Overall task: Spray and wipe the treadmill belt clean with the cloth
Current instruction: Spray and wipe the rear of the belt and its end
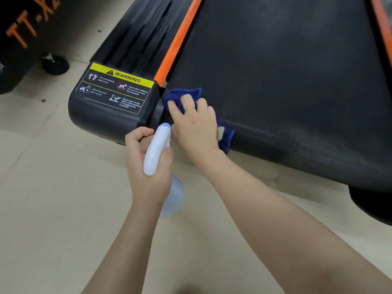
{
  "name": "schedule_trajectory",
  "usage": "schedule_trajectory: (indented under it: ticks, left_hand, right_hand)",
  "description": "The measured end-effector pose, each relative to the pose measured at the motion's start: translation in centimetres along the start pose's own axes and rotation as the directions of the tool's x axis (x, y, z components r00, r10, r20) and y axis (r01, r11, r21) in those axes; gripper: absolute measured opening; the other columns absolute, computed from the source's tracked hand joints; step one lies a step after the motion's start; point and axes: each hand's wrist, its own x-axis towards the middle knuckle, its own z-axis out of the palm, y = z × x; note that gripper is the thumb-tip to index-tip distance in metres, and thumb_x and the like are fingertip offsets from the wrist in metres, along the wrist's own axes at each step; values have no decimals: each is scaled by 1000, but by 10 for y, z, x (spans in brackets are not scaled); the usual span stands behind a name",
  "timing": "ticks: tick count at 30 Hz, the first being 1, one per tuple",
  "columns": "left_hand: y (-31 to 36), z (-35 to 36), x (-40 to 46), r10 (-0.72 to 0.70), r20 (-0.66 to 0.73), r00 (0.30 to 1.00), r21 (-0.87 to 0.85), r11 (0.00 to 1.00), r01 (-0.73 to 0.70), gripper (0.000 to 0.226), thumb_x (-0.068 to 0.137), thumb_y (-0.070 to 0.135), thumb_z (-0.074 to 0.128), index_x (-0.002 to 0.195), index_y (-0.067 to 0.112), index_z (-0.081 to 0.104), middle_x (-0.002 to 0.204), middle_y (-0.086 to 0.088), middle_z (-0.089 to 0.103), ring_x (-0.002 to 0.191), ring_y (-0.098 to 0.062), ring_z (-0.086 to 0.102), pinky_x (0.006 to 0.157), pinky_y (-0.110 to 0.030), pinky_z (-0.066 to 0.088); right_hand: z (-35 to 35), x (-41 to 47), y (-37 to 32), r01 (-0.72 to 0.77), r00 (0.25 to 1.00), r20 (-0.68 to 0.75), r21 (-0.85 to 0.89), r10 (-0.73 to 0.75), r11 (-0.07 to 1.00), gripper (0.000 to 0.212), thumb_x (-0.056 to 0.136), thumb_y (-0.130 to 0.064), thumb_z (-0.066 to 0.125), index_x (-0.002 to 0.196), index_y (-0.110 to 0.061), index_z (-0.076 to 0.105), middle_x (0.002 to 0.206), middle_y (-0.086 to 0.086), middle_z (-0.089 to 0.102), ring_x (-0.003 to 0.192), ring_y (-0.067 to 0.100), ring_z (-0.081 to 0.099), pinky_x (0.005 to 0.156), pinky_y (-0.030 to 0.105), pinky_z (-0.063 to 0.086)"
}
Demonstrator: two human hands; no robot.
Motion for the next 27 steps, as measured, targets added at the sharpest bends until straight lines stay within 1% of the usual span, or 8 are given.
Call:
schedule_trajectory:
  ticks: [3,6,9,12,15,20,24,27]
  left_hand:
    - [0,5,-2,7,40,999,-4,1000,-7,29,78,8,52,104,19,44,82,10,62,76,-9,59,66,-19,47]
    - [-1,12,-6,2,64,998,-39,999,0,29,78,6,51,105,13,43,88,-11,62,74,-7,57,64,-15,44]
    - [-3,20,-11,-5,78,997,-35,999,8,28,79,7,51,105,13,44,94,-21,61,79,-14,58,67,-17,45]
    - [-2,28,-19,-4,73,997,-26,1000,6,29,78,7,50,103,22,45,101,-20,61,89,-17,60,72,-16,45]
    - [4,39,-25,6,112,994,2,1000,-7,29,78,7,50,100,26,45,98,-18,61,89,-14,60,72,-14,45]
    - [9,73,-43,-20,220,975,13,1000,17,28,77,10,49,100,26,45,91,-2,61,82,-6,58,69,-13,44]
    - [10,110,-62,-46,288,956,7,999,46,29,76,12,50,98,30,45,87,5,60,75,-10,56,65,-19,44]
    - [14,132,-76,-37,308,951,-12,999,43,26,78,12,50,96,29,43,83,8,58,73,-6,56,64,-20,46]
  right_hand:
    - [-3,-35,38,88,995,-53,-6,-88,996,41,66,-15,55,104,-19,68,95,9,64,65,27,47,55,32,29]
    - [-20,-83,92,-93,993,-78,-89,86,992,41,67,-13,57,107,-14,68,94,15,62,63,28,48,54,31,34]
    - [-15,-79,77,-253,966,-68,-82,248,964,44,68,-11,45,105,-14,68,95,15,59,62,27,48,53,30,33]
    - [2,-50,39,-124,990,-77,-22,122,992,46,68,-7,41,104,-17,69,101,9,41,69,23,35,55,31,23]
    - [0,-63,65,-16,997,-74,5,17,1000,44,70,-9,44,106,-19,67,102,5,37,70,23,34,55,32,28]
    - [-36,-145,181,-232,970,-106,-127,219,965,39,76,-13,45,110,-15,62,106,10,46,65,29,48,55,32,39]
    - [-48,-144,186,-439,898,-50,-189,438,878,46,71,-14,39,107,-12,68,93,16,60,60,28,48,53,30,37]
    - [-44,-117,157,-339,937,39,-116,346,933,51,68,-14,33,102,-14,70,89,13,62,58,25,47,51,28,34]
